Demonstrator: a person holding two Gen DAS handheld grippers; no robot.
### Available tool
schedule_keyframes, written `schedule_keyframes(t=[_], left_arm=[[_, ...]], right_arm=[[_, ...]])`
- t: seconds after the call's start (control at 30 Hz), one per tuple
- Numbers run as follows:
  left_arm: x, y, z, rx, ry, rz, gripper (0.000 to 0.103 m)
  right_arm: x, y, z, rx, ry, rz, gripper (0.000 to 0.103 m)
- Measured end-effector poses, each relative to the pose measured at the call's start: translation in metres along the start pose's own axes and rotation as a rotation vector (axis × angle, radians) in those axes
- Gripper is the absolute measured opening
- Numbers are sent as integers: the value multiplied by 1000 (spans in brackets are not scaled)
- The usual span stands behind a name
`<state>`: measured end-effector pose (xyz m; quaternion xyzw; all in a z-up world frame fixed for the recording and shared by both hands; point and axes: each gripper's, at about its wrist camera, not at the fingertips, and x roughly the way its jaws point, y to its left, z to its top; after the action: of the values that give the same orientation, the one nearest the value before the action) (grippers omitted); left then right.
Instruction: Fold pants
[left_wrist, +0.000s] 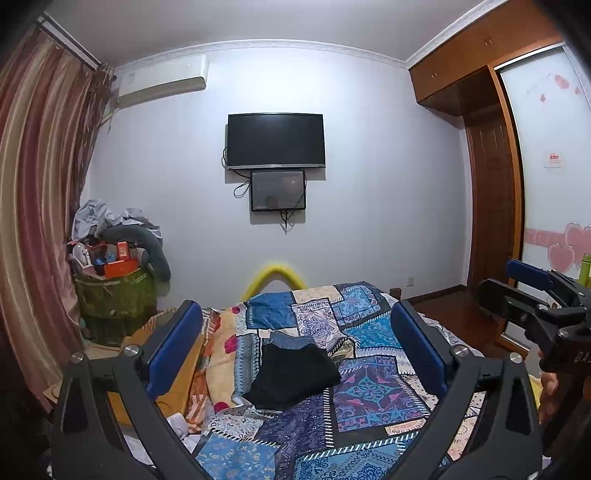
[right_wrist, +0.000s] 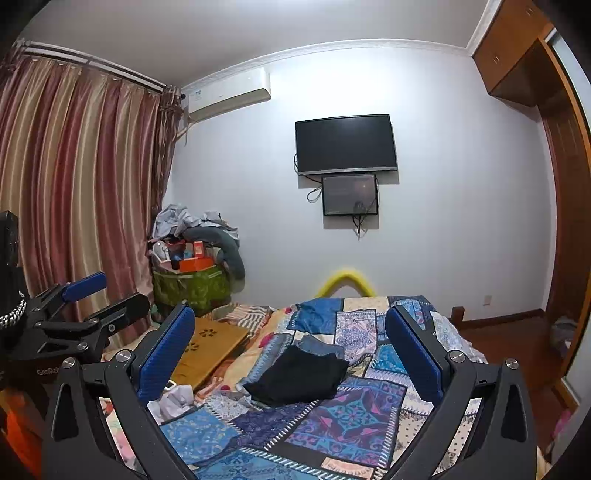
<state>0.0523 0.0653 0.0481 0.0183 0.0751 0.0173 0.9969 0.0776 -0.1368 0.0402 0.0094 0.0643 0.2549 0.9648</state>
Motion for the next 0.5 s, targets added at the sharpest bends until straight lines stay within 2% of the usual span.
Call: schedule_keyframes(t=[0.5], left_arm=[[9,2,-4,-17,26,-12,103]], right_arm=[[-1,-1,-1,2,21,-17,102]])
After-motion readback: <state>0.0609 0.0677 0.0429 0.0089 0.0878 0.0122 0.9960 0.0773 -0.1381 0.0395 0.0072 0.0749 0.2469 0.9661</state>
